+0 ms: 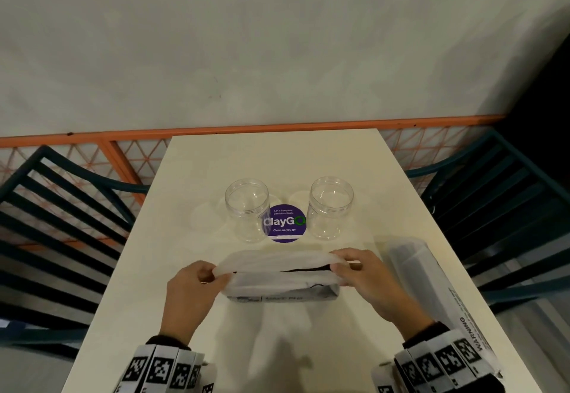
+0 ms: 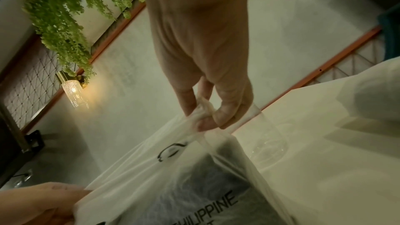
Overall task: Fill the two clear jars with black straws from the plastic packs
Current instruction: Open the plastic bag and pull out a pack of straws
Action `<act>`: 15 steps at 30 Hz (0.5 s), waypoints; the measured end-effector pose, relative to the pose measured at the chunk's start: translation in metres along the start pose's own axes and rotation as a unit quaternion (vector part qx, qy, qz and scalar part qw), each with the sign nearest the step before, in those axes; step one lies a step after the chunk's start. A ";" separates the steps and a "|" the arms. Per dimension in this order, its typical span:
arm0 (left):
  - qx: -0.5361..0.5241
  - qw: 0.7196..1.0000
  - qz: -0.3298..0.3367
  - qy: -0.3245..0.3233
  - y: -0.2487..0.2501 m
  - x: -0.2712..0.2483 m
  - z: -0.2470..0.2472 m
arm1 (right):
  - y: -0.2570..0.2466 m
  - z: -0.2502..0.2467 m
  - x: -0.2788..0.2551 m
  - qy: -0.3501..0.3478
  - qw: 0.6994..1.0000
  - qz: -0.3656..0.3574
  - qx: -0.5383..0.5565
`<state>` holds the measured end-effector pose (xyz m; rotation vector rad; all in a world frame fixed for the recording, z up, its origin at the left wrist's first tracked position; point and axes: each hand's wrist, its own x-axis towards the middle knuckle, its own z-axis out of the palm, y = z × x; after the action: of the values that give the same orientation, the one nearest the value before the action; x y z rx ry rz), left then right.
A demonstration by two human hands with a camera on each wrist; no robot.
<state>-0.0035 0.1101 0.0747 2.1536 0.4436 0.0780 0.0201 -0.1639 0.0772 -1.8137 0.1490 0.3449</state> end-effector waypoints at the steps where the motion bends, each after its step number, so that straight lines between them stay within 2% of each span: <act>1: -0.010 1.000 -0.010 -0.023 -0.003 -0.001 0.001 | 0.003 0.000 0.002 0.008 1.000 0.001 0.013; 4: -0.119 0.986 -0.058 -0.102 -0.004 -0.005 0.003 | 0.011 0.002 0.006 0.047 0.997 0.046 0.050; 6: -0.233 0.952 -0.118 -0.162 0.001 -0.008 0.001 | 0.014 0.004 0.007 0.050 0.991 0.084 0.096; 9: -0.319 0.904 -0.179 -0.220 0.001 -0.008 -0.005 | 0.016 0.002 0.006 0.023 0.987 0.119 0.107; 13: -0.360 0.871 -0.202 -0.266 -0.004 -0.007 -0.012 | 0.017 -0.013 0.010 -0.040 0.973 0.190 0.123; 15: -0.370 0.861 -0.211 -0.276 -0.006 -0.006 -0.013 | 0.018 -0.021 0.011 -0.086 0.958 0.211 0.171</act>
<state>-0.0136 0.1217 0.0781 1.2022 0.4383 -0.5265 0.0291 -0.1881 0.0617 -1.3911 0.4506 0.7304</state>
